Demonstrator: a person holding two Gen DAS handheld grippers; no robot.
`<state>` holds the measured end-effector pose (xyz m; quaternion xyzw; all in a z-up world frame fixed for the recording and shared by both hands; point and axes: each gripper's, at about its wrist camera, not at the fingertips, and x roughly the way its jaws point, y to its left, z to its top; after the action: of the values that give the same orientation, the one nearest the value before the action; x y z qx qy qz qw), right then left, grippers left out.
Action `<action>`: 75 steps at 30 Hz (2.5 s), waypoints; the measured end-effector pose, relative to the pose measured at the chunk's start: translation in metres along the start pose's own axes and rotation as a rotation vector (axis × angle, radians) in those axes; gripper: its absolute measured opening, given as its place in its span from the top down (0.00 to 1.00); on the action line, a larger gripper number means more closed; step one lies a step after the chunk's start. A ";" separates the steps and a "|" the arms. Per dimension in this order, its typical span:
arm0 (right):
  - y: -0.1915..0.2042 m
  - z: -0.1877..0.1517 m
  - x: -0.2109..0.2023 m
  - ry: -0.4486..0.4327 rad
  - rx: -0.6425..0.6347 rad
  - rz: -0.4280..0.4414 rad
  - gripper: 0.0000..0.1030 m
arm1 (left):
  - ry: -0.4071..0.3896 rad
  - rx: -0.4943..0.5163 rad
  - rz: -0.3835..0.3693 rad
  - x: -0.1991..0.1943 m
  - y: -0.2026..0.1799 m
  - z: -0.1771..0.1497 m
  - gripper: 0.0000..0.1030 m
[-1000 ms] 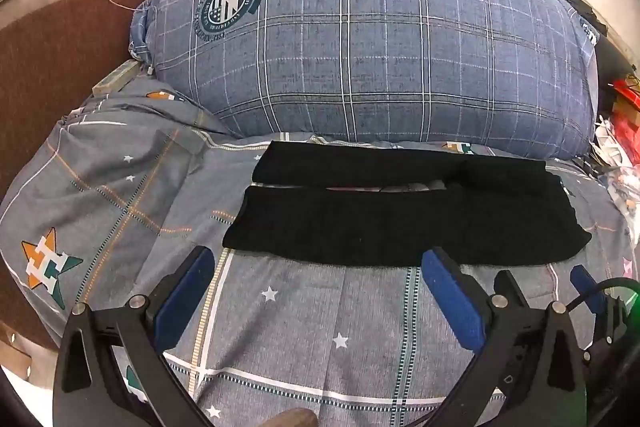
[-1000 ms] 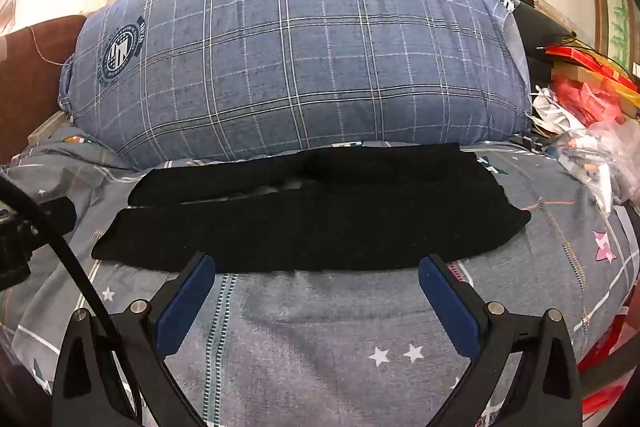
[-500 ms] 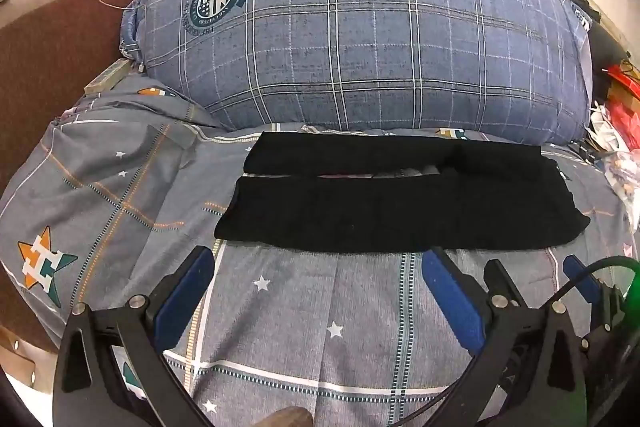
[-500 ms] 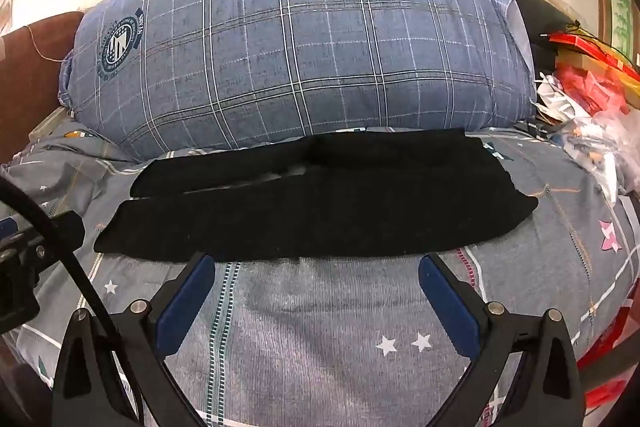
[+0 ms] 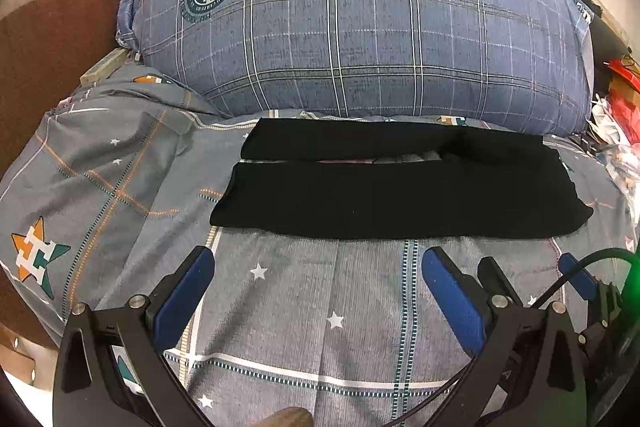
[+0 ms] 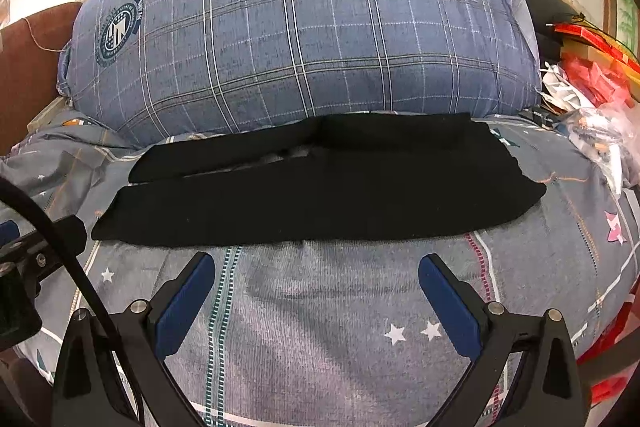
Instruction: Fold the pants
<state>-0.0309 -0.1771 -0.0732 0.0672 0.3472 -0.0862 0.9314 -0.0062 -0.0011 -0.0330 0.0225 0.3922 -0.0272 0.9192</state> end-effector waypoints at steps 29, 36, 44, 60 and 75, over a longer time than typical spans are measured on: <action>-0.014 -0.022 0.032 0.129 0.004 -0.041 0.00 | 0.221 -0.095 0.016 0.098 0.035 -0.070 0.00; -0.011 -0.022 0.031 0.129 0.002 -0.038 0.00 | 0.185 -0.095 0.009 0.094 0.034 -0.080 0.00; -0.029 -0.023 0.029 0.127 0.016 -0.059 0.00 | 0.238 -0.102 -0.193 0.073 0.038 -0.059 0.72; -0.191 0.023 0.045 0.183 0.322 -0.016 0.14 | 0.279 -0.303 -0.141 0.137 0.170 -0.009 0.45; -0.242 0.057 0.118 0.231 0.440 -0.061 0.25 | 0.265 -0.089 -0.220 0.168 0.113 0.043 0.94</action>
<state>0.0427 -0.4369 -0.1238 0.2672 0.4262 -0.1794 0.8454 0.1488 0.1034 -0.1226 -0.0577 0.5110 -0.1071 0.8509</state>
